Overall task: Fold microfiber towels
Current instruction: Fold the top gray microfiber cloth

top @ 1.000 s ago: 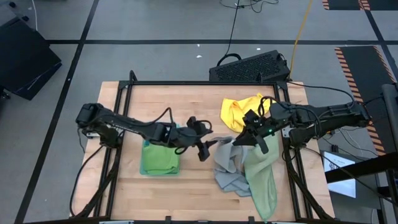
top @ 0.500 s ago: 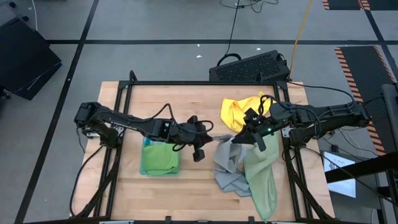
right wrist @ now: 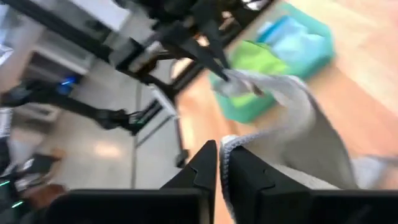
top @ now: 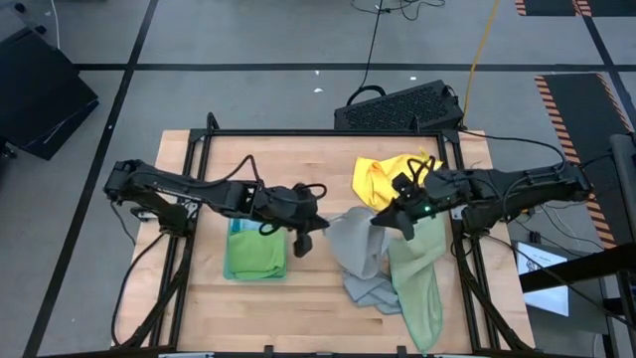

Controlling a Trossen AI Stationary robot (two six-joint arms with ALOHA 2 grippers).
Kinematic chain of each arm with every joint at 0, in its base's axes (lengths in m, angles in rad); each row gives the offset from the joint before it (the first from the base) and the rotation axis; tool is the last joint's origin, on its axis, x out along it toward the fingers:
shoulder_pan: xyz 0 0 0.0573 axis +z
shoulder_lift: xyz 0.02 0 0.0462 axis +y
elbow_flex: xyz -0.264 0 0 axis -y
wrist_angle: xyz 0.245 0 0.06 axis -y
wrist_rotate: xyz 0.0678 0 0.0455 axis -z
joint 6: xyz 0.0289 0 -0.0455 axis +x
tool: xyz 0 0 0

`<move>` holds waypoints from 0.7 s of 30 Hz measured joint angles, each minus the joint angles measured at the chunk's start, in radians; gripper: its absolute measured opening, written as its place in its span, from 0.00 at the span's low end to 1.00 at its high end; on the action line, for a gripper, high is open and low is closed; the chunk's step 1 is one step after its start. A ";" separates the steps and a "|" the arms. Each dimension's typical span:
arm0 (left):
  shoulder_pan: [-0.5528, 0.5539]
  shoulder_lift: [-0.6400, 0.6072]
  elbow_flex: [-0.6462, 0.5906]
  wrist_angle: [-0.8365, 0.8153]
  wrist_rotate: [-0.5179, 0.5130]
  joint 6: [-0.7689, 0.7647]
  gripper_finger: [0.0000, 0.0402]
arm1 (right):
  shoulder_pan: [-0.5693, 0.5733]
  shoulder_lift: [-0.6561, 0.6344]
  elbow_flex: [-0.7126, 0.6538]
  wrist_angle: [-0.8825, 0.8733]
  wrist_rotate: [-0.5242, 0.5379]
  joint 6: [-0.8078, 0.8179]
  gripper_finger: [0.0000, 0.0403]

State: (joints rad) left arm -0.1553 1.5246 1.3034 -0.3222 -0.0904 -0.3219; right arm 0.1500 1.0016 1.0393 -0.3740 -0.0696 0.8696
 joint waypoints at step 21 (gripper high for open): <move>0.058 -0.006 0.000 -0.090 0.047 -0.017 0.01 | 0.194 0.007 -0.206 -0.196 0.227 0.336 0.39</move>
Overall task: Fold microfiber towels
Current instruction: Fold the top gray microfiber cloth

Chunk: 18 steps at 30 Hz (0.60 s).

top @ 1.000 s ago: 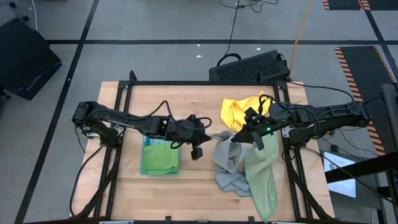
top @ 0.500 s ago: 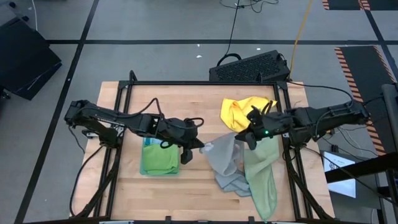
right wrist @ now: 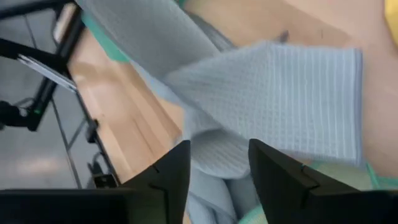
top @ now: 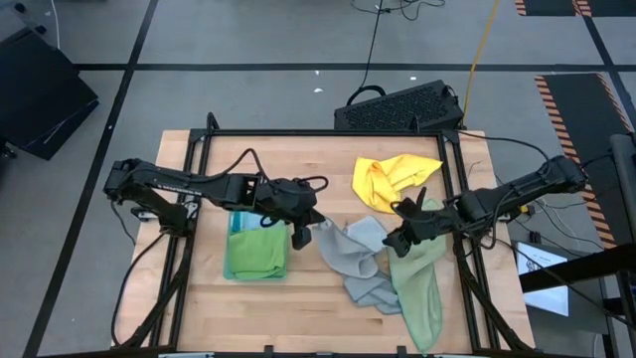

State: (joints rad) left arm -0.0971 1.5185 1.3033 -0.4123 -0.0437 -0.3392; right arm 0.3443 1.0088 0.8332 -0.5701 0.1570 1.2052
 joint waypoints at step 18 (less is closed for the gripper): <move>0.058 0.001 0.000 -0.025 0.025 -0.047 0.01 | 0.154 0.216 -0.160 0.360 0.214 -0.210 0.46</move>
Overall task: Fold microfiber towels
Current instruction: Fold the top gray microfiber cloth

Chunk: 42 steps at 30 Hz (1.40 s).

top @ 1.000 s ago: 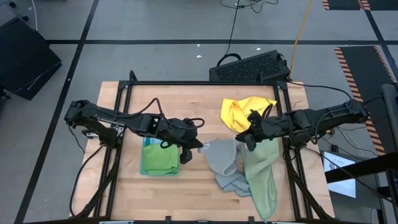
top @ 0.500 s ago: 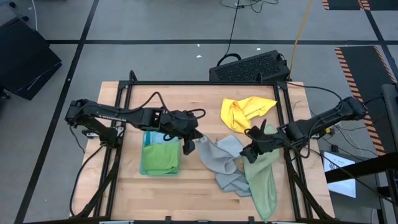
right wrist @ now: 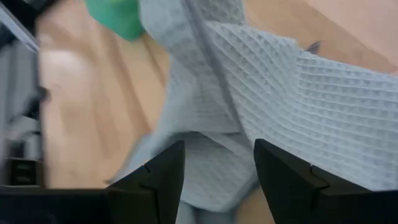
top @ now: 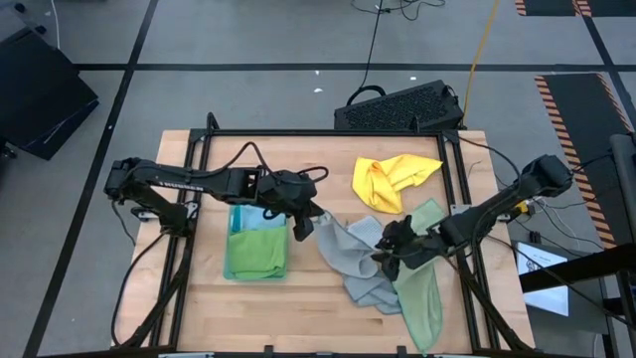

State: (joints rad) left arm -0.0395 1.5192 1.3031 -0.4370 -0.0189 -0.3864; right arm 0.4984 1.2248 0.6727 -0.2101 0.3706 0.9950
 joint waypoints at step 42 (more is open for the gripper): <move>0.000 0.000 -0.001 -0.047 -0.033 -0.035 0.02 | -0.224 -0.056 -0.179 -0.182 -0.167 -0.766 0.30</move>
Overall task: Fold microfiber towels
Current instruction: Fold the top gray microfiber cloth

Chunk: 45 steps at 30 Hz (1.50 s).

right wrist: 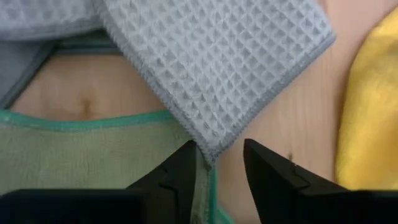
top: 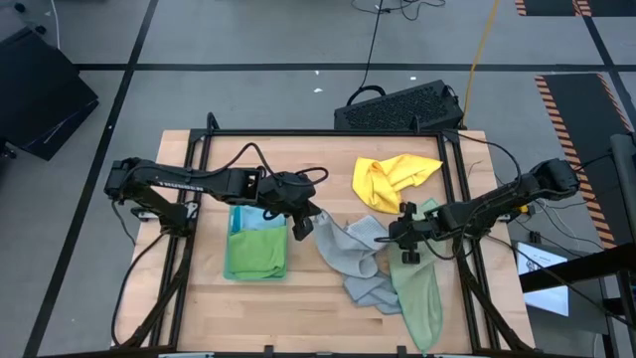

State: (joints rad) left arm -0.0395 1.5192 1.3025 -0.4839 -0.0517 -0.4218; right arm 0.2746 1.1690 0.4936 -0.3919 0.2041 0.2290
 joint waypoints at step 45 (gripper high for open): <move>-0.363 -0.156 0.101 0.150 0.050 -0.055 0.01 | 0.171 0.046 1.030 -0.425 -0.204 0.868 0.00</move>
State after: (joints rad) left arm -0.4026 1.3635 1.4040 -0.3340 -0.0018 -0.4770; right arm 0.4456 1.2149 1.5239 -0.8164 -0.0003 1.0969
